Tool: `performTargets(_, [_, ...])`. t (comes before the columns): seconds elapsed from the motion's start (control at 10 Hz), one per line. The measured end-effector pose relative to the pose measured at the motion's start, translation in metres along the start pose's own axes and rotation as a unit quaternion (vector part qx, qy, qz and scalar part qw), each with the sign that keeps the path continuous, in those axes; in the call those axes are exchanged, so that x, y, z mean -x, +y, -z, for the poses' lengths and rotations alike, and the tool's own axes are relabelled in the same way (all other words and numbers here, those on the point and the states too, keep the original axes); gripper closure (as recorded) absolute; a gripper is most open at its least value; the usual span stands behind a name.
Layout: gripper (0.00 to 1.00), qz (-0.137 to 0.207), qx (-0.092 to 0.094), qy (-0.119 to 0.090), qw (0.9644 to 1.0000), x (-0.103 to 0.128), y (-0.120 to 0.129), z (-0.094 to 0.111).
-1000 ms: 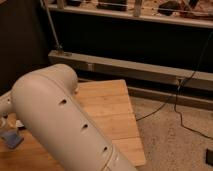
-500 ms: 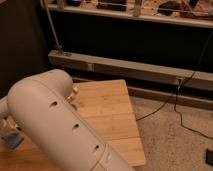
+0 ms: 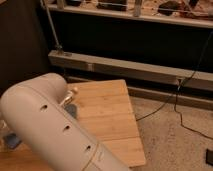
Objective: Place the white sponge in the ceramic bowl
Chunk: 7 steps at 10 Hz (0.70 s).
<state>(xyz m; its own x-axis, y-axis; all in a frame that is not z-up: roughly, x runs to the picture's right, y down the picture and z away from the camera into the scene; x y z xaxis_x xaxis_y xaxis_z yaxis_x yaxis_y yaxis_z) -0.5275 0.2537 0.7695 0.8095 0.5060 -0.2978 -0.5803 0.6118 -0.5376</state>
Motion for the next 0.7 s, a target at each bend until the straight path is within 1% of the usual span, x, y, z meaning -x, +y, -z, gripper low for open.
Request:
performTargets(0.2, [0.35,0.002,0.002,0.008,1.0,0.0018,0.0025,-0.0053])
performTargets(0.3, [0.37,0.003,0.003,0.01,0.9999,0.0032,0.0027,-0.0067])
performTargets(0.4, [0.45,0.004,0.004,0.012,0.9999,0.0045,0.003,-0.008])
performTargets(0.5, [0.57,0.004,0.004,0.014,0.9999,0.0052,0.0029,-0.0094])
performTargets(0.7, [0.77,0.004,0.005,0.018,0.9998,0.0055,0.0013,-0.0107])
